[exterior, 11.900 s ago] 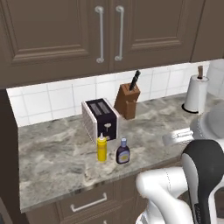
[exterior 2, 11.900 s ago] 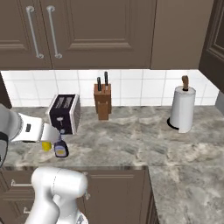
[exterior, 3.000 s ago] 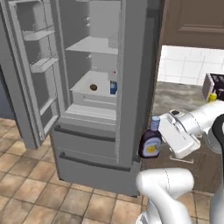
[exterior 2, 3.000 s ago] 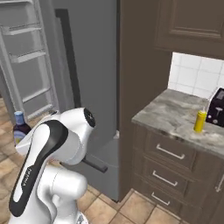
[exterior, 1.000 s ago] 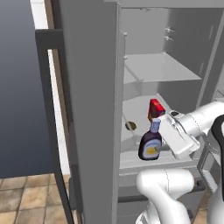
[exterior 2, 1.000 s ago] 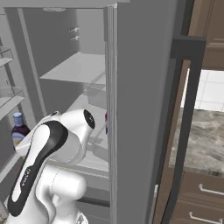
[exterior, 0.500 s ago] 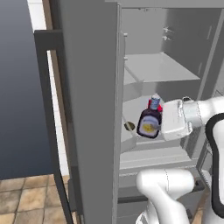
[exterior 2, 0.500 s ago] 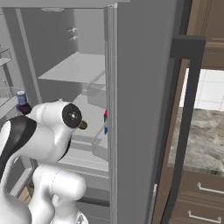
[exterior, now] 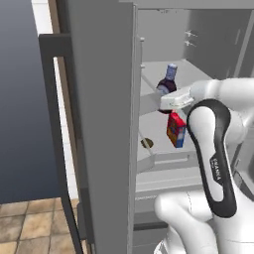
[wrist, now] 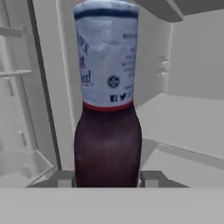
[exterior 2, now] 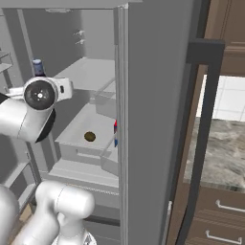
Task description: Place the mustard and condiment bottle from the counter to the top shelf of the fridge. If the existing items in the fridge are on the top shelf, move them to other shelves.
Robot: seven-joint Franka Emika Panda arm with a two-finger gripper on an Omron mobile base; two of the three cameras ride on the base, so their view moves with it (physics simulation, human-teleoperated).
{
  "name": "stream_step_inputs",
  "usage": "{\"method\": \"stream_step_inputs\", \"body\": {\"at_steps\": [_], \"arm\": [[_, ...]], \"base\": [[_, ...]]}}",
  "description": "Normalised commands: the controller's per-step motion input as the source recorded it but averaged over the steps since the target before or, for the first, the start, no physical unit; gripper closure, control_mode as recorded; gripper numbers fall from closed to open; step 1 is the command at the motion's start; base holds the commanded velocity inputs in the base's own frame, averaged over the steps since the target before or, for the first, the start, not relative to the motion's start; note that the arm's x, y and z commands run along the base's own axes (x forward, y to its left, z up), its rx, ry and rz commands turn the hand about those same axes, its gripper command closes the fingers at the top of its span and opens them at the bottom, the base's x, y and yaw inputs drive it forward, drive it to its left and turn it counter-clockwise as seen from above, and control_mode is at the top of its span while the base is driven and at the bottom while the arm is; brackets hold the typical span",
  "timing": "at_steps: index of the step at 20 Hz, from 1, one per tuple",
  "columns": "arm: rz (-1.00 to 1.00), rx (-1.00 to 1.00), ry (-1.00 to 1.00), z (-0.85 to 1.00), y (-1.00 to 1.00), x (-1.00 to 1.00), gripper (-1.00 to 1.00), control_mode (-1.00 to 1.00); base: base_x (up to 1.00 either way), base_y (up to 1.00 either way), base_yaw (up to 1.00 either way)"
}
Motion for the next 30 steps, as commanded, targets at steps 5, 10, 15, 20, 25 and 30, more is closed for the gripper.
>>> {"method": "stream_step_inputs", "body": {"at_steps": [5, 10, 15, 20, 25, 30], "arm": [[-0.40, 0.00, 0.00, 0.50, -0.13, 0.95, 1.00, -1.00], [-0.11, -0.01, 0.19, -0.02, -0.02, 0.97, 1.00, -1.00], [-0.09, -0.01, 0.16, -0.10, -0.24, 0.99, 1.00, -1.00], [-0.05, 0.00, 0.05, -0.26, -0.37, 0.77, 1.00, -1.00], [-0.05, 0.00, -0.05, -0.57, -0.05, 0.69, 1.00, -1.00], [-0.01, 0.00, -0.09, -0.38, 0.08, 0.86, 1.00, -1.00]], "base": [[0.00, 0.00, 0.00], [0.00, 0.00, 0.00], [0.00, 0.00, 0.00], [0.00, 0.00, 0.00], [0.00, 0.00, 0.00], [0.00, 0.00, 0.00]]}}
